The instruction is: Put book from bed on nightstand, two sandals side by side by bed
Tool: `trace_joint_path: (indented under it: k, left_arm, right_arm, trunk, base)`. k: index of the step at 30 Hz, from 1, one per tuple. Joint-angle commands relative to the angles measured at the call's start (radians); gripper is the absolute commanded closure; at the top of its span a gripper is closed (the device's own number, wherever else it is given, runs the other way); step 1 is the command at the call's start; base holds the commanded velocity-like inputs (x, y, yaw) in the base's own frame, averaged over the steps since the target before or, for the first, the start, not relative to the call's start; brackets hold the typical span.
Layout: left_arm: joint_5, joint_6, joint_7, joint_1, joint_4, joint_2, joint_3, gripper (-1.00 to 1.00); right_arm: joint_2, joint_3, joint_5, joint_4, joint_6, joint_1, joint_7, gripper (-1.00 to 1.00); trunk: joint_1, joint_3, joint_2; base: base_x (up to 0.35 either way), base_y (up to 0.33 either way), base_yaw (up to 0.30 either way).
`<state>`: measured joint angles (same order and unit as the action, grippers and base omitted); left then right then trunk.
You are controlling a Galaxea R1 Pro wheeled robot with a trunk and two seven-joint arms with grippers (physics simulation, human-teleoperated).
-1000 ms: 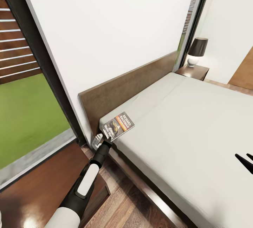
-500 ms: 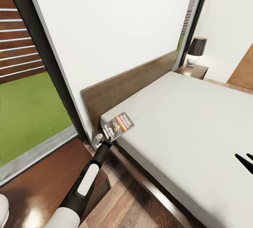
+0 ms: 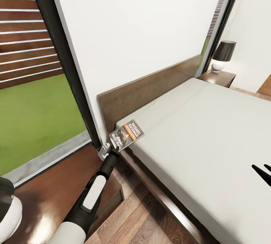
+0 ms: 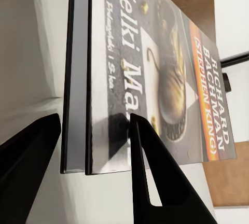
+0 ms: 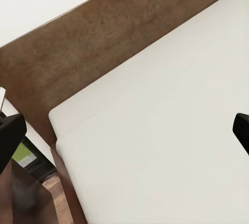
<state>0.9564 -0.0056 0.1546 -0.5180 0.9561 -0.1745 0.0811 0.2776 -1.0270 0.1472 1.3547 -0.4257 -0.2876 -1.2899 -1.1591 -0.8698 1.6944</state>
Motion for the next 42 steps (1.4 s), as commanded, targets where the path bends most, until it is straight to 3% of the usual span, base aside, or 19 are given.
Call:
trace_joint_path:
  k: [1, 27, 42]
  left_arm:
    - [0.010, -0.001, 0.003, 0.000, 0.000, 0.000, 0.000, 1.00]
    - [0.010, 0.000, 0.003, 0.000, 0.000, 0.000, 0.002, 1.00]
    - [0.010, -0.001, 0.004, 0.000, 0.000, 0.000, 0.002, 1.00]
  right_arm:
    - [0.000, -0.001, 0.003, 0.000, -0.010, -0.001, -0.003, -1.00]
    - [0.000, -0.001, 0.003, 0.000, -0.011, -0.001, -0.003, -1.00]
    - [0.000, -0.001, 0.003, 0.001, -0.011, -0.001, -0.003, -1.00]
  trunk:
    - [0.000, -0.001, 0.000]
    - [0.000, -0.001, 0.000]
    - [0.000, -0.009, 0.000]
  base:
    - [0.000, 0.000, 0.012]
    - [-0.062, 0.000, 0.002]
    - [-0.002, 0.000, 0.203]
